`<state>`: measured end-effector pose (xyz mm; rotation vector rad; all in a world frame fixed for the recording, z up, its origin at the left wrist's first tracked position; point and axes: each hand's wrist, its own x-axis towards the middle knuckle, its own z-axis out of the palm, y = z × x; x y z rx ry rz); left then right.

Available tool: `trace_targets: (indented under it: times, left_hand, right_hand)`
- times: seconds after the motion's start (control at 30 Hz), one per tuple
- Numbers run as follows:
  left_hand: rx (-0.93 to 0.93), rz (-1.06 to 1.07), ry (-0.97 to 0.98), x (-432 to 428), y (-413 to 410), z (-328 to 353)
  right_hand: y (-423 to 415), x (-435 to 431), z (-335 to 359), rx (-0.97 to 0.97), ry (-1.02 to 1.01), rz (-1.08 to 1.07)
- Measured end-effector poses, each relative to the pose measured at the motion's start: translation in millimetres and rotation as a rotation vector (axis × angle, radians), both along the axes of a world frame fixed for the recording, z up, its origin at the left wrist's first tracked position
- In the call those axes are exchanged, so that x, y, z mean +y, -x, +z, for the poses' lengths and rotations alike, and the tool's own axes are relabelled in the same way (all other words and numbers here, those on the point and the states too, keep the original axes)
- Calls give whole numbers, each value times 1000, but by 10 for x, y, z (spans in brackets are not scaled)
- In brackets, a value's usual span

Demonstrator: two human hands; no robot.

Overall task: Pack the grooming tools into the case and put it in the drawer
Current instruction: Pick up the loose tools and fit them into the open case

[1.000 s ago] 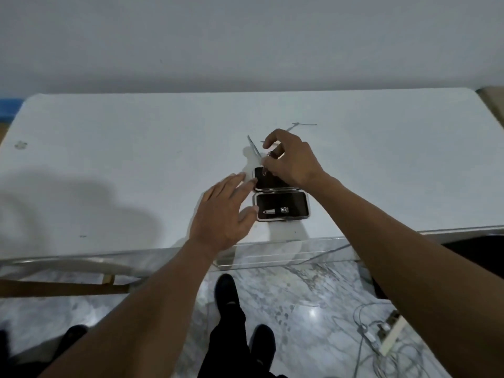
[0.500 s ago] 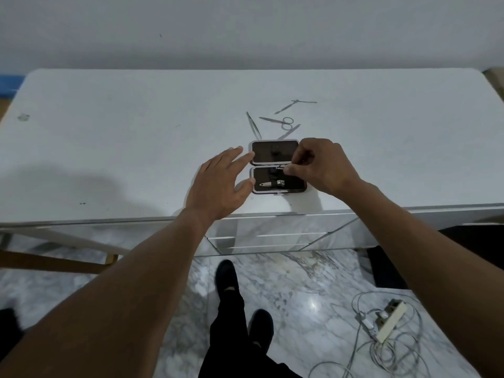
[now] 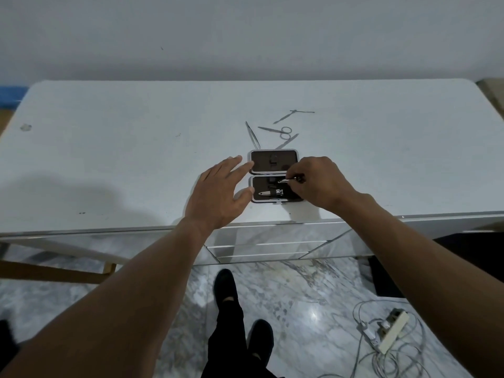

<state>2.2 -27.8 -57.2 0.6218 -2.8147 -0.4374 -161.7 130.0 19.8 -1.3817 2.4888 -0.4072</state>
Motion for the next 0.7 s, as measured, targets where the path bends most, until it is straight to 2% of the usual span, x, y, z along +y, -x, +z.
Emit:
trace_targets:
  times: [0.7]
  left_hand:
    - [-4,0,-14,-11,-6,1]
  right_hand:
    - [-38,-115,-70,-21,33,12]
